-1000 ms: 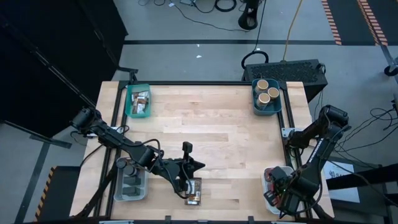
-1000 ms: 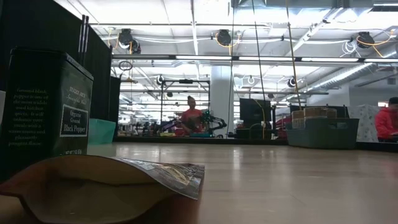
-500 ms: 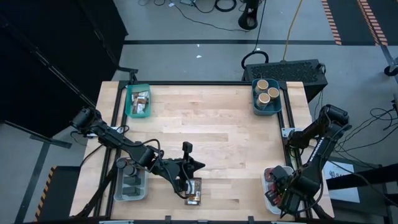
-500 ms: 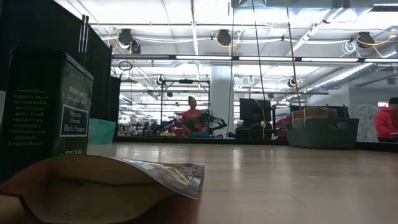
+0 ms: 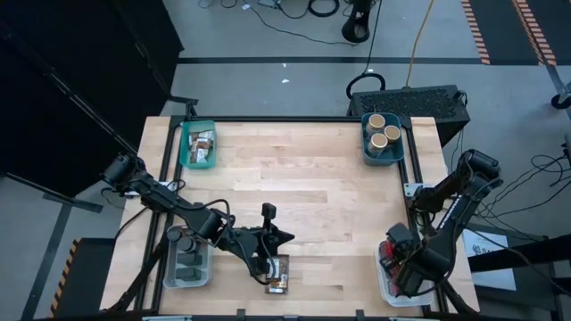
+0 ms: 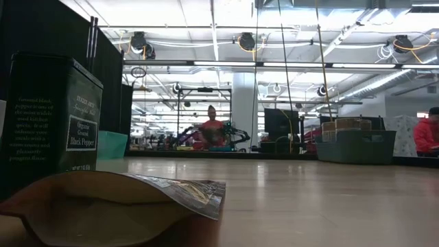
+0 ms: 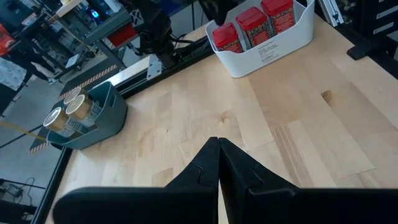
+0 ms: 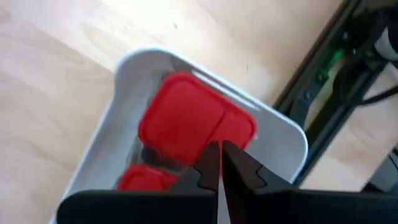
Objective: Sort spices by type
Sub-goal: Adjust the top red seasoning can in the white bin
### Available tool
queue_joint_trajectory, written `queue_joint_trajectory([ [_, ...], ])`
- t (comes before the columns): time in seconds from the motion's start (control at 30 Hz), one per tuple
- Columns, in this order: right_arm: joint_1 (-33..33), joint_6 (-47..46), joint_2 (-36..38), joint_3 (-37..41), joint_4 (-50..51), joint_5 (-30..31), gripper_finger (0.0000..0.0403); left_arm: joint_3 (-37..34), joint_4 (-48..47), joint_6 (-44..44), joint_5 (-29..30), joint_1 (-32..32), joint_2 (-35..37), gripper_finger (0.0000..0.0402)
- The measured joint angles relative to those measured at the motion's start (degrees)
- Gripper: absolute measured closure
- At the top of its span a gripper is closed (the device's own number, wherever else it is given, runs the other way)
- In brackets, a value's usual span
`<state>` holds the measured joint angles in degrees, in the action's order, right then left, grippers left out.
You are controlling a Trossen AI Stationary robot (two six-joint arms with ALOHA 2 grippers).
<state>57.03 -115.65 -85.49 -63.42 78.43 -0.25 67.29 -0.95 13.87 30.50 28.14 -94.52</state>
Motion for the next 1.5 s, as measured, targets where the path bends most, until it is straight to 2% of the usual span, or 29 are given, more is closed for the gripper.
queue_joint_trajectory([
  [0.13, -0.34, -0.22, -0.16, 0.86, -0.99, 1.86, 0.0403, 0.00, -0.02, 0.00, 0.00, 0.00, 0.00, 0.0395],
  [1.5, -0.30, -0.44, -0.68, 1.09, -6.32, 1.77, 0.0403, 0.00, -0.04, -0.07, -0.02, 0.15, 0.00, 0.0395],
])
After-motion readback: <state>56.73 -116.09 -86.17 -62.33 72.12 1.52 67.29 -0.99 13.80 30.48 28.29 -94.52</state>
